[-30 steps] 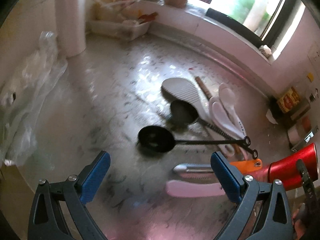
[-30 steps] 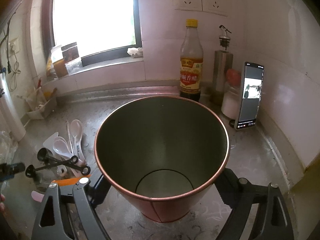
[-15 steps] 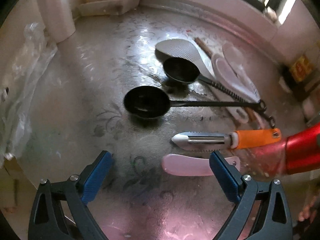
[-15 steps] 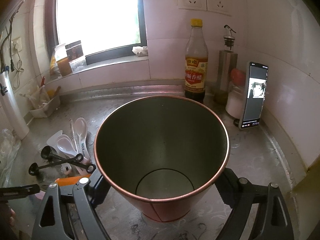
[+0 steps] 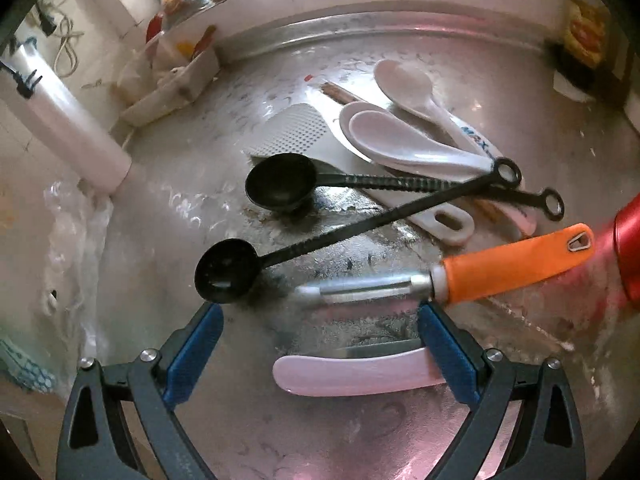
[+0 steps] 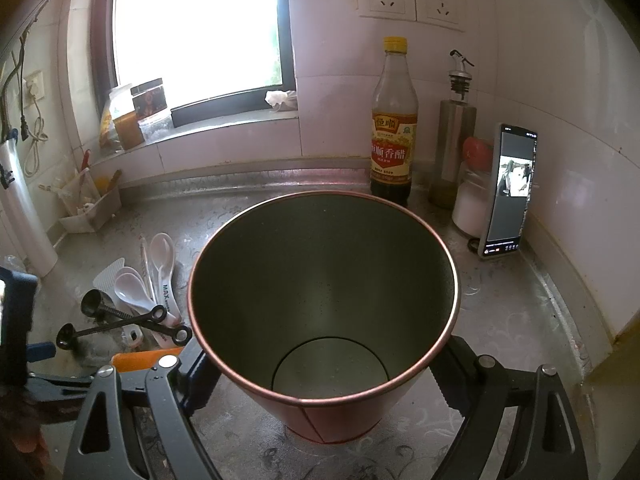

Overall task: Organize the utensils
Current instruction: 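Move the left tool toward the pink spatula while the right tool approaches the red holder, then close the left gripper on the pink spatula handle and lift it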

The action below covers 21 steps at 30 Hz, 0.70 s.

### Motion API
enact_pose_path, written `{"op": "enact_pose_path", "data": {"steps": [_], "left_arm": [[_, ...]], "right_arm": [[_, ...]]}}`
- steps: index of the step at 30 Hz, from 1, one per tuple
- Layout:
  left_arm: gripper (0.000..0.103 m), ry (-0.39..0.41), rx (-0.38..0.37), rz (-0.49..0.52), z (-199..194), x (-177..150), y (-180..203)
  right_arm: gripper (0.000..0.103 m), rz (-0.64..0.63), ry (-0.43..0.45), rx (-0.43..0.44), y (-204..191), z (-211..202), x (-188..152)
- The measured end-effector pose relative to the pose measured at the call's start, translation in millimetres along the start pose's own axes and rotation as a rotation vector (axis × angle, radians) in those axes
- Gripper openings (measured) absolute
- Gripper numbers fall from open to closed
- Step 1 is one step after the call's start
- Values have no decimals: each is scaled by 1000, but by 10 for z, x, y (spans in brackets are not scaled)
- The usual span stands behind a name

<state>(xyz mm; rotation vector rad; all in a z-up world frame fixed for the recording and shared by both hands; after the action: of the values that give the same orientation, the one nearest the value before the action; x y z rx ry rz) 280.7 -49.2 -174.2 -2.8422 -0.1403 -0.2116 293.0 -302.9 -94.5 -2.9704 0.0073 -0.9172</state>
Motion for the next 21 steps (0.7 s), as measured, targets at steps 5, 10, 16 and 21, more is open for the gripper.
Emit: {"op": "enact_pose_path", "data": {"steps": [5,10,16,21], "left_arm": [[98,0,25,19,-44,-207,-97],[98,-17,-17,-23,-56,-436,-389],[98,-53,-107,-117,-56,-624,-665],[98,-128,-361,-167,-85,-852,-521]], "right_arm": [[90,0,-3,9,-5,-2,7],[91,12,-5,13,10,1,18],[90,7,-7,32,-32,11,36],[91,6,-8,33,-50,18,37]]}}
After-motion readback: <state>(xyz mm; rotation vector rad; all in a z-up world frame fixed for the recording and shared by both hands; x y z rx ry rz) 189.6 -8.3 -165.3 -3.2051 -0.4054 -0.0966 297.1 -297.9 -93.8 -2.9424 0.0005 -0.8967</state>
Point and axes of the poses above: each gripper's, at about its wrist camera, not at the fingertips, and z roughly the way its jaws point, y to its right, x to its top, the point moved 10 cm from there along z, roughly the way its jaws point, and after that the axes turned 15 degrees about -y, right-handed, at the moved point
